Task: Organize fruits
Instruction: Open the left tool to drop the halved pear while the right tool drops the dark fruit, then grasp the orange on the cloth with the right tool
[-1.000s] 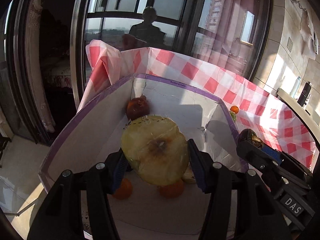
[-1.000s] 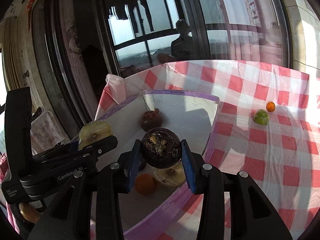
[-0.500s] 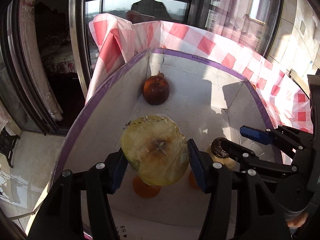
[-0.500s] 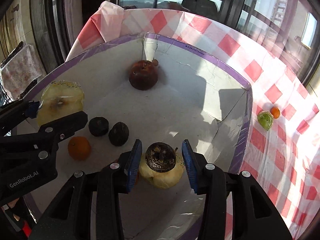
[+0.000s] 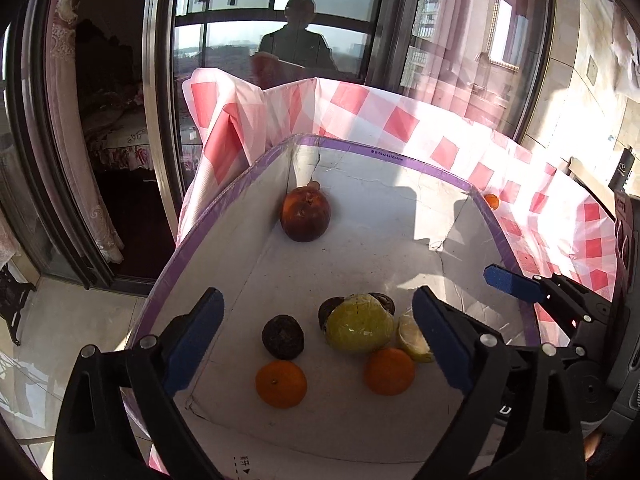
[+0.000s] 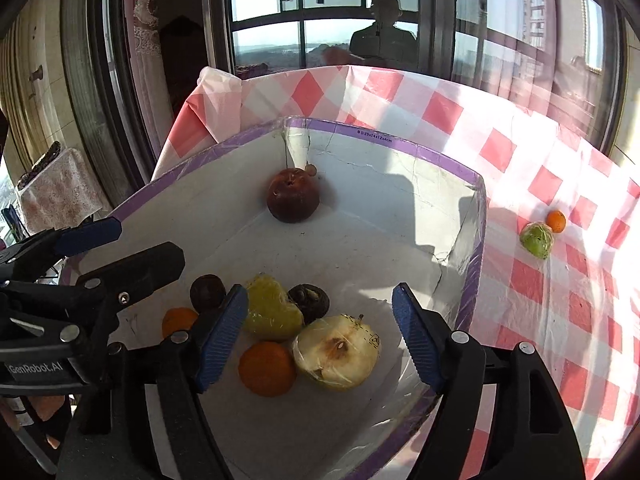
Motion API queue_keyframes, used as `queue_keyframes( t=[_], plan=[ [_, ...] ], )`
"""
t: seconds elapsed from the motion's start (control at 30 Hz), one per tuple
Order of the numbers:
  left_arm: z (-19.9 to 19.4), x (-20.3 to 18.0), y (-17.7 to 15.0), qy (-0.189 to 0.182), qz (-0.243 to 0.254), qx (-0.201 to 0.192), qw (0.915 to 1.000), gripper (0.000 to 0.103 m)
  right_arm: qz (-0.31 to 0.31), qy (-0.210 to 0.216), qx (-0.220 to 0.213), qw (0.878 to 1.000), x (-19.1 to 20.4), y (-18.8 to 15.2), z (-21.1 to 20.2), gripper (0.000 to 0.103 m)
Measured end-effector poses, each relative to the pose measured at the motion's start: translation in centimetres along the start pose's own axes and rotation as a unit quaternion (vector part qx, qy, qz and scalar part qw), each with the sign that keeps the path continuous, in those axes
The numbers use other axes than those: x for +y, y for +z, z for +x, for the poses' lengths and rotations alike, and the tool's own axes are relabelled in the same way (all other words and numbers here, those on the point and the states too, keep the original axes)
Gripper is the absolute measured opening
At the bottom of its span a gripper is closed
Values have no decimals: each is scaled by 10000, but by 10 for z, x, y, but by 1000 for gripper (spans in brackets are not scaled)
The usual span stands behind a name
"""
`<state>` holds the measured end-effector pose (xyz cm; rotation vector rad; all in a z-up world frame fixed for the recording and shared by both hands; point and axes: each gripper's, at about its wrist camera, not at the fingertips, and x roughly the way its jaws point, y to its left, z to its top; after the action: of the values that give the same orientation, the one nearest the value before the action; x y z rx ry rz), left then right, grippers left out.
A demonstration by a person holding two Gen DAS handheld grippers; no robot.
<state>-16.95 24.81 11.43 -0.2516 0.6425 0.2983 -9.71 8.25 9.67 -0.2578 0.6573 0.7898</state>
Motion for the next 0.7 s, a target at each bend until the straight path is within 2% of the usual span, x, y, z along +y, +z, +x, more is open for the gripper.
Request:
queue_keyframes(
  t=[0.13,0.17,0.23,0.3,0.37,0.47,0.57,0.7],
  plan=[
    [-34,-15,5,-250,-138,-733,9969,101,213,-256,-895,9954,-22,-12,-40,82],
    [-44,-23,6,-390,-143,-910,9950,101,349,-297,-1113,9927,-31,-16,-51,86],
    [-60,-44,6,-721,-2,-1142,9908,101,782,-363,-1496,9850,-61,-26,-73,88],
    [-69,-73,4,-1046,274,-1265,9861,101,1241,-443,-1559,9789,-95,-37,-82,88],
    [-71,-111,-3,-1342,673,-1322,9798,101,1653,-759,-1442,9727,-130,-52,-85,88],
    [-63,-171,-24,-1602,1401,-1222,9694,101,2375,-1281,-1195,9555,-183,-86,-92,88],
    [-34,-222,-50,-1915,2038,-866,9562,101,3044,-1628,-1099,9321,-229,-122,-104,88],
    [32,-264,-70,-1920,2123,-135,9581,101,3536,-1952,-1077,9085,-269,-160,-118,88]
  ],
)
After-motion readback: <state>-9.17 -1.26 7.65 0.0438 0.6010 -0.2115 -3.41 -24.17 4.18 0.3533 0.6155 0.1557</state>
